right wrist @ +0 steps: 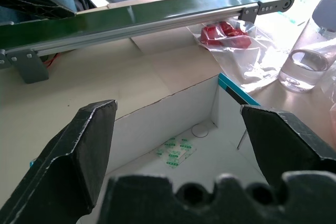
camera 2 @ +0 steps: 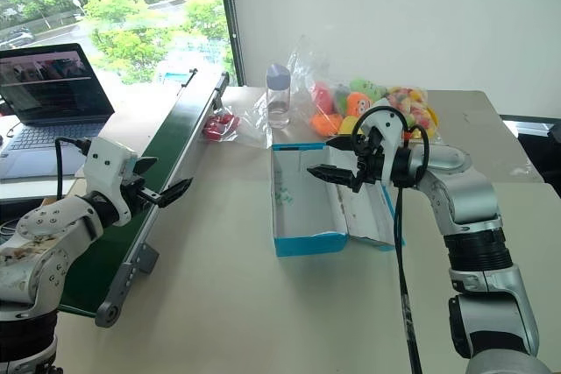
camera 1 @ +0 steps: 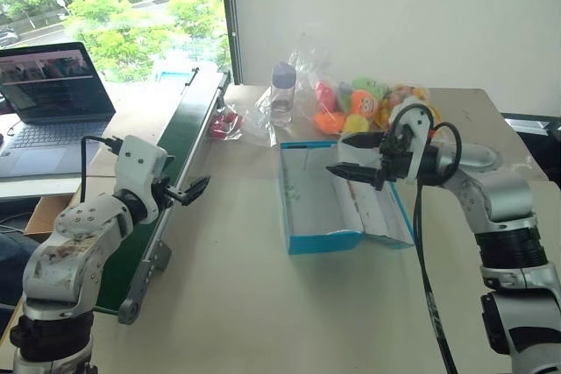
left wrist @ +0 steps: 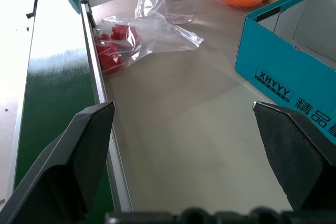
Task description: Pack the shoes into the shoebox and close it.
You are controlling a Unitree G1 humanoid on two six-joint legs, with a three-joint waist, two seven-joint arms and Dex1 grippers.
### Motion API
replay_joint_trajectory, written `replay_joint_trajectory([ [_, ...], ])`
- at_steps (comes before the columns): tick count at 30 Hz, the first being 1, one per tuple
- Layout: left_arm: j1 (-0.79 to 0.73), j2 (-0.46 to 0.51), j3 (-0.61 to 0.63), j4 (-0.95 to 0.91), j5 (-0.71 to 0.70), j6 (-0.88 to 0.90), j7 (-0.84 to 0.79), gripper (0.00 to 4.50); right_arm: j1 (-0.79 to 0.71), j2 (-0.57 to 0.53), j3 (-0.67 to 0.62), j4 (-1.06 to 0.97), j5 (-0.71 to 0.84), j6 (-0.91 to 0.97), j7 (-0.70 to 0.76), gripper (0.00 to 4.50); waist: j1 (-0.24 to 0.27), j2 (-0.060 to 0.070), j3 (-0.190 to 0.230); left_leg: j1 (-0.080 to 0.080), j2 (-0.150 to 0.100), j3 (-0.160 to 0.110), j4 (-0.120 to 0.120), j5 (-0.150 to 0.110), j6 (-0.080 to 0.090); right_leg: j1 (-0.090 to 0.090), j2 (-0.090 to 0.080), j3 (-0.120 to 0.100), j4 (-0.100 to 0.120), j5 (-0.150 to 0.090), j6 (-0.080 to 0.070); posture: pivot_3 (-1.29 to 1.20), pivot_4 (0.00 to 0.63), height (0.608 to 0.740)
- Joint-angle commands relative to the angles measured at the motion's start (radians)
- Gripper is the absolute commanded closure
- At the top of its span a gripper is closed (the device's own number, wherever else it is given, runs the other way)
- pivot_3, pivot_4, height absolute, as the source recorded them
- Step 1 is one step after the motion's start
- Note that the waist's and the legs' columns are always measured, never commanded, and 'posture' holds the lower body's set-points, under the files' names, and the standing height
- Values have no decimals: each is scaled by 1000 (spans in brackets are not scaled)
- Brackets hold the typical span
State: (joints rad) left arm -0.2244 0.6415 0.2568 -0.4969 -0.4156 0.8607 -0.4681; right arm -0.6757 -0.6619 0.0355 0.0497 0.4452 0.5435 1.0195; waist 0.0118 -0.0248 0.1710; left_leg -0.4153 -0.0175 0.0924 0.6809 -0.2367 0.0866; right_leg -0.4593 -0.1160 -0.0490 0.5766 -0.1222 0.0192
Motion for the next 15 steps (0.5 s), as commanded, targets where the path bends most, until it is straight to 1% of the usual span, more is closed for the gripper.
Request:
replay_joint_trajectory([
  [1,-15,-18,22,-11,-8,0,29,0,-3,10,-22,-27,-3,18,-41,30,0,0,0,0,0,0,0,0,0,0,0,0,0,0,0,0,150,740],
  [5,-58,-66,47,45,4,10,107,0,-31,57,-36,6,-47,3,-153,30,0,0,0,0,0,0,0,0,0,0,0,0,0,0,1,0,150,740],
  [9,-86,-66,66,97,52,14,184,0,-64,107,-48,39,-93,-47,-241,30,-1,0,0,0,0,0,0,1,-1,0,0,0,1,1,0,0,150,740],
  [11,-102,-71,78,120,70,-7,214,0,-71,121,-36,47,-99,-58,-239,30,-2,0,0,0,0,0,0,1,-1,0,1,0,0,2,0,0,150,740],
  [13,-119,-79,72,124,77,-32,223,0,-73,132,-34,50,-63,-22,-204,30,-2,0,0,0,0,0,0,2,-1,0,2,0,0,2,-1,0,150,740],
  [15,-126,-83,61,129,83,-51,224,0,-78,136,-29,61,-73,-25,-207,30,-1,0,0,0,0,0,0,2,-1,0,2,0,0,2,-1,0,150,740],
])
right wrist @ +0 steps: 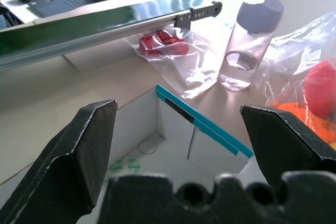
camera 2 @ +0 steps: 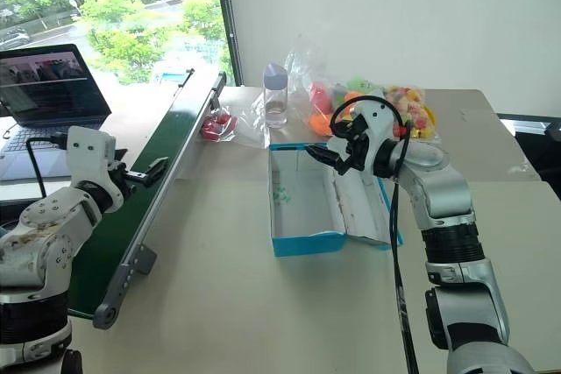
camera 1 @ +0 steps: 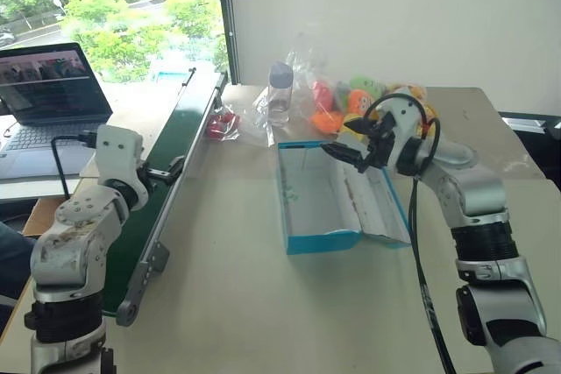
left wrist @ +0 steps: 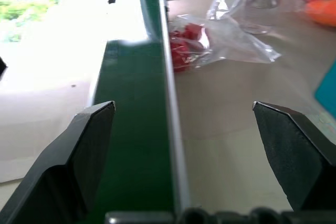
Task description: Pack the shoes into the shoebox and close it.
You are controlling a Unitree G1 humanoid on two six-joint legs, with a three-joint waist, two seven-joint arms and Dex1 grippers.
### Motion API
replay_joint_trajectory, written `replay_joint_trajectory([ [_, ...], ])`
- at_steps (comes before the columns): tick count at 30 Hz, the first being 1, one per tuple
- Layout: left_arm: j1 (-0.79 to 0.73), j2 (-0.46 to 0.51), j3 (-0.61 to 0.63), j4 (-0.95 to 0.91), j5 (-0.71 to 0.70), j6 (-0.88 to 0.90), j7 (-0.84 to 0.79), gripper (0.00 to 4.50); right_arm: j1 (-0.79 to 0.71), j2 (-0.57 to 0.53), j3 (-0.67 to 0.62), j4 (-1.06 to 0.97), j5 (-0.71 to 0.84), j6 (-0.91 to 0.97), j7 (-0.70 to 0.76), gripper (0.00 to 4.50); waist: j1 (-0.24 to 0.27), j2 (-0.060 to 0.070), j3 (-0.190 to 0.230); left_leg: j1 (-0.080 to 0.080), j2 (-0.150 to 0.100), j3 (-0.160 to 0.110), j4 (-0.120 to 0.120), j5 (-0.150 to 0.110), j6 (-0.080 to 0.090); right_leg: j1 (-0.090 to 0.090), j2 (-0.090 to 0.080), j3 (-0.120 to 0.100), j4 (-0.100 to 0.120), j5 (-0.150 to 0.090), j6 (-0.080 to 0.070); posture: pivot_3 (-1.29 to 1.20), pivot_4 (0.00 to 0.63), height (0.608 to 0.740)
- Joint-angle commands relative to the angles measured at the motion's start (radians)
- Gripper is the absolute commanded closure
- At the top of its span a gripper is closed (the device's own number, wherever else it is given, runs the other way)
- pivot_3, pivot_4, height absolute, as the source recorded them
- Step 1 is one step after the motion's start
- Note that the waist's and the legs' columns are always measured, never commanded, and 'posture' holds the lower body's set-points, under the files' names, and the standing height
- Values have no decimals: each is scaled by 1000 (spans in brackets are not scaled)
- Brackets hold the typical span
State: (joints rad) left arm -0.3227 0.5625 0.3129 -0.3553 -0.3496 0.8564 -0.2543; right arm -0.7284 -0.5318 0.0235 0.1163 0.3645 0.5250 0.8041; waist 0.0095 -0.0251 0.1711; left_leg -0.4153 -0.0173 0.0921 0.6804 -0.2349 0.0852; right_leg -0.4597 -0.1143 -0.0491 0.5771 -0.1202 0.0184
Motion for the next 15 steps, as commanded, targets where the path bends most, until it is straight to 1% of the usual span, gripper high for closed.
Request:
replay_joint_trajectory([
  [1,-30,-6,-2,-9,21,-56,11,0,-30,12,-22,-1,10,5,-4,30,2,0,0,0,0,0,0,0,0,0,0,0,0,0,0,0,150,740],
  [3,-38,-13,-10,-4,29,-72,17,0,-41,19,-31,2,8,41,-35,30,2,0,0,0,0,0,0,0,-1,0,-1,0,0,0,0,0,150,740],
  [5,-42,-18,-11,1,32,-80,21,0,-47,21,-32,-1,15,50,-31,30,1,0,0,0,-1,0,0,-1,-1,0,-1,0,0,0,0,0,150,740],
  [10,-46,-34,-14,4,48,-94,39,0,-17,8,-19,-39,5,18,-3,30,0,0,0,0,0,0,0,0,-1,0,0,0,0,0,-1,0,150,740],
  [15,-40,-55,1,24,52,-128,54,0,3,40,-34,-58,5,-8,-39,30,0,0,0,0,0,0,0,0,-1,0,0,0,0,0,-1,0,150,740],
])
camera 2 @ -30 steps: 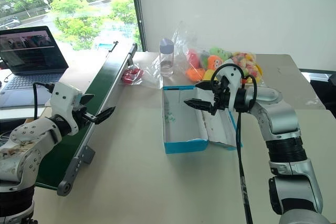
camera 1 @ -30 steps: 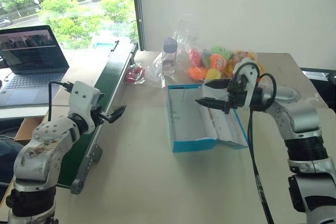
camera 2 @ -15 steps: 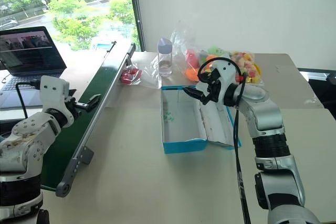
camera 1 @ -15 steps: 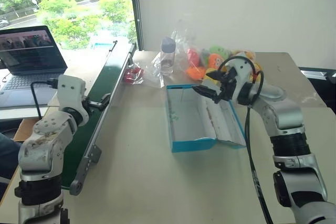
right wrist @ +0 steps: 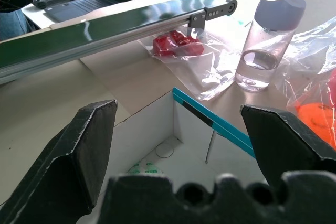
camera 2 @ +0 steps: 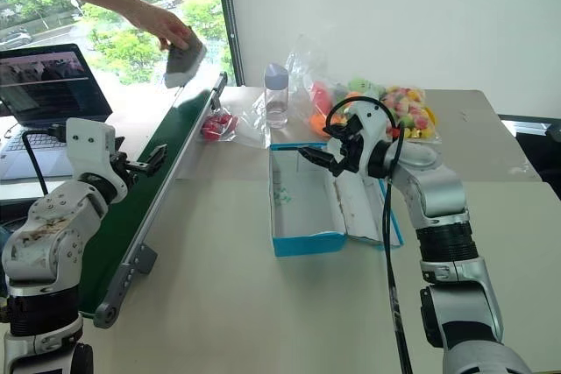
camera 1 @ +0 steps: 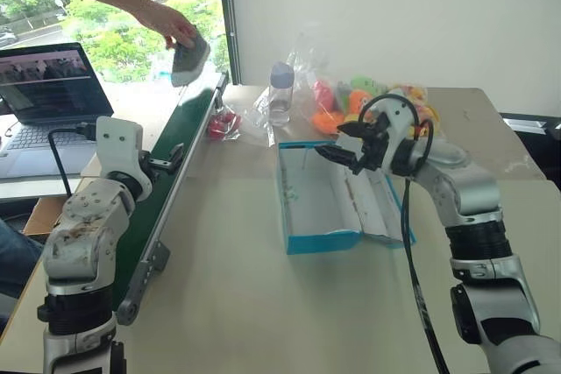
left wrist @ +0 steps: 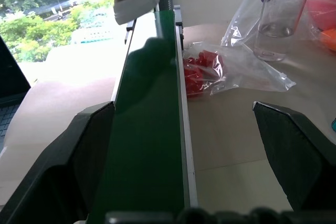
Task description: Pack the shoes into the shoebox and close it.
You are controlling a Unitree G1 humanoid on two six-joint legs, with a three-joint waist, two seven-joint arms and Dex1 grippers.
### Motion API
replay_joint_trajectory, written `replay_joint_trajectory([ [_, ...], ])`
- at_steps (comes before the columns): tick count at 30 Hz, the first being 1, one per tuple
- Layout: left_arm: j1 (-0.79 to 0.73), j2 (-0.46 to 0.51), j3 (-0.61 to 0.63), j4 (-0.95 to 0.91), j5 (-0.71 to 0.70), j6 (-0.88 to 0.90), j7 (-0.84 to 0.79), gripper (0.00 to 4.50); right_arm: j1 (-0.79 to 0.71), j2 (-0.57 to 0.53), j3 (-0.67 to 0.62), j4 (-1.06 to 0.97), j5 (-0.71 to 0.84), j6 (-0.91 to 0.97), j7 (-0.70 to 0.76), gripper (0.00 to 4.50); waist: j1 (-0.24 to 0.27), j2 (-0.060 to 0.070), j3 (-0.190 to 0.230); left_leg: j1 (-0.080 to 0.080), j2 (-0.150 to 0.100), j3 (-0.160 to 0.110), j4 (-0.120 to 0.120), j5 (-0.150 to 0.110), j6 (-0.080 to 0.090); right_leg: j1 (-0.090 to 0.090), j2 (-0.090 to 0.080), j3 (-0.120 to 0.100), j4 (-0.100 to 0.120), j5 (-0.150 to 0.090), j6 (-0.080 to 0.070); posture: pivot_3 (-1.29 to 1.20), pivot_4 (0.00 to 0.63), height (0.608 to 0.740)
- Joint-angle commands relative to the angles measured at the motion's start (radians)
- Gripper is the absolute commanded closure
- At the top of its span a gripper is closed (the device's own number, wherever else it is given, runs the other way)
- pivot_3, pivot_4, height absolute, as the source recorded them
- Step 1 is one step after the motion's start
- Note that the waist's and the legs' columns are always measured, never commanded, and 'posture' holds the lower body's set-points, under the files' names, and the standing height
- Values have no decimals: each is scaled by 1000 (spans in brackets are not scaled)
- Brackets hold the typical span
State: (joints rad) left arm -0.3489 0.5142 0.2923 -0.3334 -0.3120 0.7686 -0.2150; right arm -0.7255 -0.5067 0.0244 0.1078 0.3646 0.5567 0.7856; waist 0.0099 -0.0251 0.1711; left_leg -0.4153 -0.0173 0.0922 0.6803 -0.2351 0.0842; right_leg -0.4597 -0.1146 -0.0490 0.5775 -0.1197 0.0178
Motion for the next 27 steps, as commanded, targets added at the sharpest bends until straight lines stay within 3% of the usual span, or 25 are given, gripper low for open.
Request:
replay_joint_trajectory([
  [1,-10,-14,26,13,17,-43,25,0,8,19,-30,-55,-1,-54,-21,30,0,0,0,0,0,0,0,0,0,0,0,0,0,0,0,0,150,740],
  [8,3,-57,50,33,6,-54,54,0,43,23,-44,-119,109,10,73,30,0,0,0,0,0,0,0,0,1,0,0,0,0,0,0,0,150,740],
  [17,-31,-69,80,101,-11,-42,68,0,41,85,35,-153,89,29,40,30,-2,0,0,0,0,0,0,0,0,0,0,0,0,0,0,0,150,740],
  [27,-169,-13,77,401,9,-118,28,0,55,119,84,-189,84,42,37,30,1,-1,0,0,0,0,0,0,0,0,0,-1,0,0,0,0,150,740],
])
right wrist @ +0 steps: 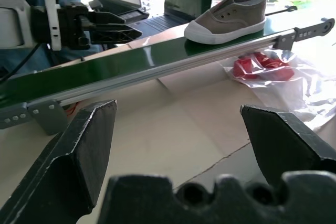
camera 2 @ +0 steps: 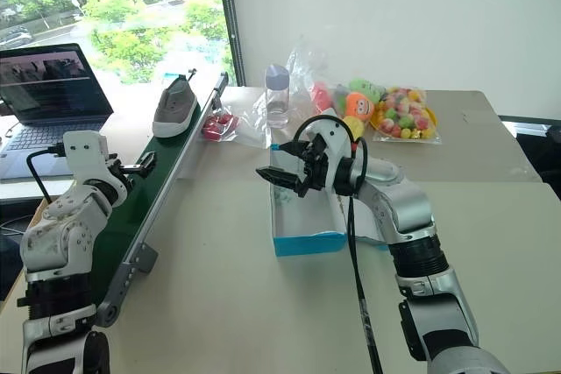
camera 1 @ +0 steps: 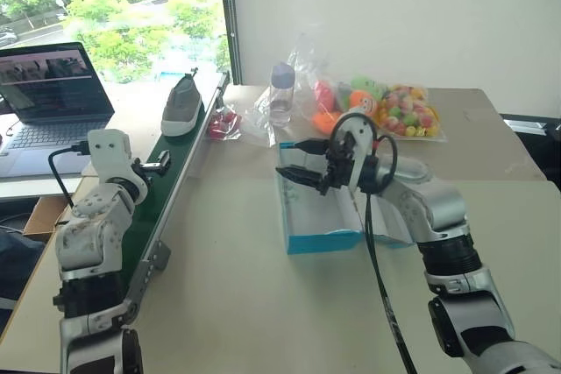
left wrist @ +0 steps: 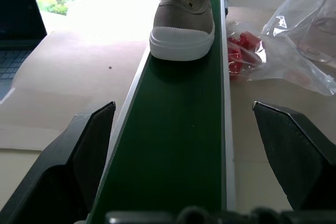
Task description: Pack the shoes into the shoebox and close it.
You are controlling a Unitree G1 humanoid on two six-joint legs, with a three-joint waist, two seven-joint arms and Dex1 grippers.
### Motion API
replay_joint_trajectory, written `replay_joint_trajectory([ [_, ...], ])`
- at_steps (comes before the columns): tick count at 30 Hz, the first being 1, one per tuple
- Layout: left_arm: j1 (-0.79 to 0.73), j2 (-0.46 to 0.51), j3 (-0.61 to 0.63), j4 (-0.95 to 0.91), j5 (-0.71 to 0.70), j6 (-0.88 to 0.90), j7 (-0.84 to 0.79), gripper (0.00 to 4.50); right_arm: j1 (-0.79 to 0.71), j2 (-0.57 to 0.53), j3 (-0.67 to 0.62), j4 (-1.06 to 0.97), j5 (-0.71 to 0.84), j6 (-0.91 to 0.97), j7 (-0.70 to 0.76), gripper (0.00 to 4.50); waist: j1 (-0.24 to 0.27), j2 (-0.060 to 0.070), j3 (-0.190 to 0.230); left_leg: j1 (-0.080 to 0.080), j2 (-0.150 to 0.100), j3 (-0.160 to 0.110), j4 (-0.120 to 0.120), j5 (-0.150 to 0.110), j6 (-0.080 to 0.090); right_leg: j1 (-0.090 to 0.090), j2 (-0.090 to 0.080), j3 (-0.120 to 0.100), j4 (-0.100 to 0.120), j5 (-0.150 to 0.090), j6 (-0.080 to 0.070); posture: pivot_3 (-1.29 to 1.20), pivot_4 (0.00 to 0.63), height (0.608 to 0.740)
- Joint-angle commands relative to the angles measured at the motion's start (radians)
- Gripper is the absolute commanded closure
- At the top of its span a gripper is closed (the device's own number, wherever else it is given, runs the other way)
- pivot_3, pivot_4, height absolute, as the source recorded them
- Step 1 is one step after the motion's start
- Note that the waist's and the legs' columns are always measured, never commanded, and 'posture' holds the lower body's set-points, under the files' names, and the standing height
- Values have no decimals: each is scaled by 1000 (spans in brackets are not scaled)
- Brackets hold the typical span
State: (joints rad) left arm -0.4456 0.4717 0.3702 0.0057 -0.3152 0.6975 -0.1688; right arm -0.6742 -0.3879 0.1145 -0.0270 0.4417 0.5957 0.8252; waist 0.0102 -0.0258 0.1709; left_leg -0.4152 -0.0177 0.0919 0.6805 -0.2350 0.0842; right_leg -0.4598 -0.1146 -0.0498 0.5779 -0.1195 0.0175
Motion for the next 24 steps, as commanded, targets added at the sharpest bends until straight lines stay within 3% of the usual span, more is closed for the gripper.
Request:
replay_joint_trajectory([
  [1,-96,38,-11,99,19,-59,-28,0,6,1,-5,-59,7,5,-4,30,1,0,0,0,0,0,0,0,0,0,0,0,0,0,0,0,150,740],
  [10,-244,81,-109,348,64,-126,-144,0,26,-1,-14,-107,19,38,-20,30,-5,0,0,0,0,0,0,0,-1,0,0,-1,0,0,0,0,150,740],
  [17,-249,83,-103,417,87,-99,-97,0,34,-15,-17,-133,19,64,-36,30,-9,0,0,0,1,0,0,0,-2,-1,-1,-2,1,1,-1,0,150,740],
  [20,-213,72,-87,385,63,-43,-93,748,27,-19,-14,-122,7,59,-38,0,-9,-1,0,0,1,0,0,0,-2,-1,-2,-2,0,1,-1,0,150,740],
  [24,-174,58,-81,325,51,5,-98,2292,19,-24,-7,-106,-3,46,-36,0,-7,0,0,0,1,-1,0,0,-3,-1,-2,-2,1,1,-1,0,150,740],
])
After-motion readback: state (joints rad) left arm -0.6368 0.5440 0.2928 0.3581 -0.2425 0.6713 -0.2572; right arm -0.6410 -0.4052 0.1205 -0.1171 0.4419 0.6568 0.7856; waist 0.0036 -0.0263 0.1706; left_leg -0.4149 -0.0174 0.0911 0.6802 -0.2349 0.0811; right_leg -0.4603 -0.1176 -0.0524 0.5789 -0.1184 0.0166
